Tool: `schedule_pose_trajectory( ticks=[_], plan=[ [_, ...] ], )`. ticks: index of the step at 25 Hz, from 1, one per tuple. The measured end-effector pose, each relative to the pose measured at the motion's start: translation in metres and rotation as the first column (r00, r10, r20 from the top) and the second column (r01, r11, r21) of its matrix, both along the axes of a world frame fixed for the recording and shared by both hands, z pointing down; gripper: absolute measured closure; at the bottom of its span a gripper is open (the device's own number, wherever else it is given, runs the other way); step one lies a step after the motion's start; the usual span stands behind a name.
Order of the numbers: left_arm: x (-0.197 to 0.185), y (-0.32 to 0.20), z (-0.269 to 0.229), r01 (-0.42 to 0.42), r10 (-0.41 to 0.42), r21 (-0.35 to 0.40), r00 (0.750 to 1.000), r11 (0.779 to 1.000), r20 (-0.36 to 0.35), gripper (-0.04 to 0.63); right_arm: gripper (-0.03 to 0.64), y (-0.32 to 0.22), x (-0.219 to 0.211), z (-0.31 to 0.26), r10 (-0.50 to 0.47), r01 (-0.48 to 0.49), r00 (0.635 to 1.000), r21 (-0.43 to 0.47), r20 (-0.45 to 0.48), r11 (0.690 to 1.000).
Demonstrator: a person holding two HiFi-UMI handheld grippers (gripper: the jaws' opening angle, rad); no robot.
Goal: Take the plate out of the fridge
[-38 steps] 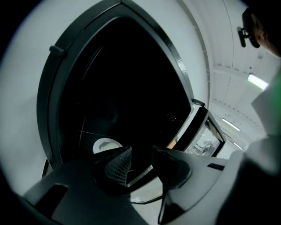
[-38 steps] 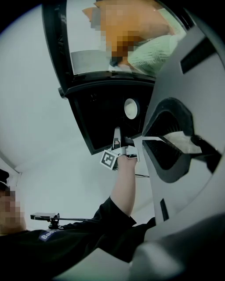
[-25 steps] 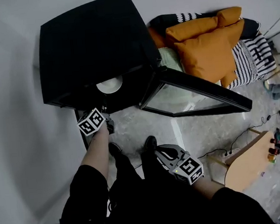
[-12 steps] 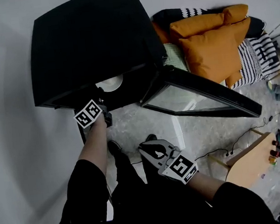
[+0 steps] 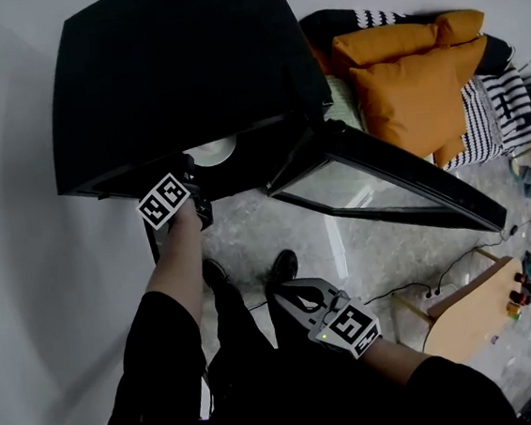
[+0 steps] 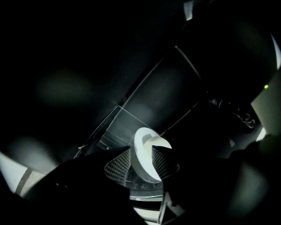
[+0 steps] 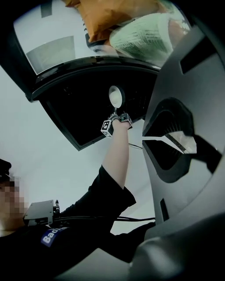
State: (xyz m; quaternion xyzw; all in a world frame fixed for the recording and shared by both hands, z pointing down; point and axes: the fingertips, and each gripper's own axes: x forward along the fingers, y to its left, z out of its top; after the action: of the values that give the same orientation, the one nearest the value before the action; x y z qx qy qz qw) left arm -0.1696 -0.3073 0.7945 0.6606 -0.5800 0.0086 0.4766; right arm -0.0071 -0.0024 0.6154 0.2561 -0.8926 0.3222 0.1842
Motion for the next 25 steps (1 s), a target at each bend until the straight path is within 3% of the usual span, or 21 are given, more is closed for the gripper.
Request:
schedule_pose_trajectory(
  ticks=[4,9,18,25],
  plan=[
    [-0.001,-0.001,0.006,0.008,-0.008,-0.024,1.000,1.000,0.002,0.459,0.606,-0.001,0.001,0.003,0.004,-0.004,1.000,0.006,0.011,1.000],
    [0.014,-0.004,0.006,-0.048,0.049,-0.026,0.999,0.998,0.019,0.459,0.606,0.002,0.007,0.011,0.016,-0.016,1.000,-0.006,-0.005,1.000],
    [0.011,-0.003,0.016,0.005,0.000,-0.124,0.999,0.992,0.043,0.460,0.606,0.005,0.026,0.024,0.049,-0.053,0.996,-0.048,-0.074,0.997],
    [0.019,-0.006,0.018,-0.041,0.057,-0.150,0.993,0.988,0.107,0.488,0.606,0.010,0.037,0.035,0.049,-0.056,0.992,-0.057,-0.114,0.997]
  ],
)
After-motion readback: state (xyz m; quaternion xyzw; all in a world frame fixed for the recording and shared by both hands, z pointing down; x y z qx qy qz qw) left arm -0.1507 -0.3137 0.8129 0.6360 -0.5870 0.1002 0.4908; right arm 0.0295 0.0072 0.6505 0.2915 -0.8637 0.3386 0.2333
